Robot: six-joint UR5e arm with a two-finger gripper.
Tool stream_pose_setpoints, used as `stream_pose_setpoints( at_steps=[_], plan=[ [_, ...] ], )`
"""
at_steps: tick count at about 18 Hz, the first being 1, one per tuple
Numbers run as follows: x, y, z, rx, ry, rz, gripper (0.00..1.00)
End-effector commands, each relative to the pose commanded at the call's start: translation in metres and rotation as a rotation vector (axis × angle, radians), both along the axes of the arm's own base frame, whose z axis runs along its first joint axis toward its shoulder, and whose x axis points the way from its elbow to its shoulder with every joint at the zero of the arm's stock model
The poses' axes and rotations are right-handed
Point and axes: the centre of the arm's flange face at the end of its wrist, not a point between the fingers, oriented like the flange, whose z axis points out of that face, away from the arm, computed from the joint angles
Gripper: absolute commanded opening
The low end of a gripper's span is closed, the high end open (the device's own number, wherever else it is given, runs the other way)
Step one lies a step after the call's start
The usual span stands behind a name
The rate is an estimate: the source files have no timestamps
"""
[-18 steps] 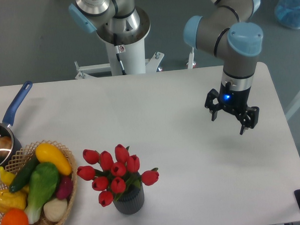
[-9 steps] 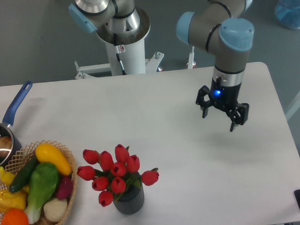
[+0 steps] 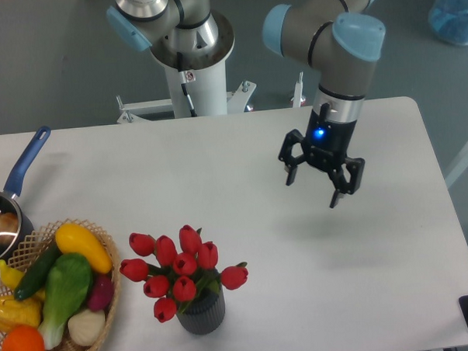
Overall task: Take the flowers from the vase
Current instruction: 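Move the open gripper toward the red tulips in the black vase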
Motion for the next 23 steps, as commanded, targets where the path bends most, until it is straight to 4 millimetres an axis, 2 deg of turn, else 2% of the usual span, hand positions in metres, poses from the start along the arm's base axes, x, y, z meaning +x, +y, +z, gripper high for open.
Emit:
stream_pose_setpoints(
  at_steps=[3,7,10,17,23],
  plan=[
    [0.009,0.006,0.000,0.056,-0.038,-0.020,1.00],
    [0.029,0.030,-0.001,0.170,-0.144,-0.050,1.00],
    [0.047,0.056,-0.009,0.163,-0.216,-0.056,1.00],
    [0.069,0.117,-0.003,0.147,-0.354,-0.020,1.00],
    [0.065,0.127,0.005,0.203,-0.378,-0.030,1.00]
  ],
)
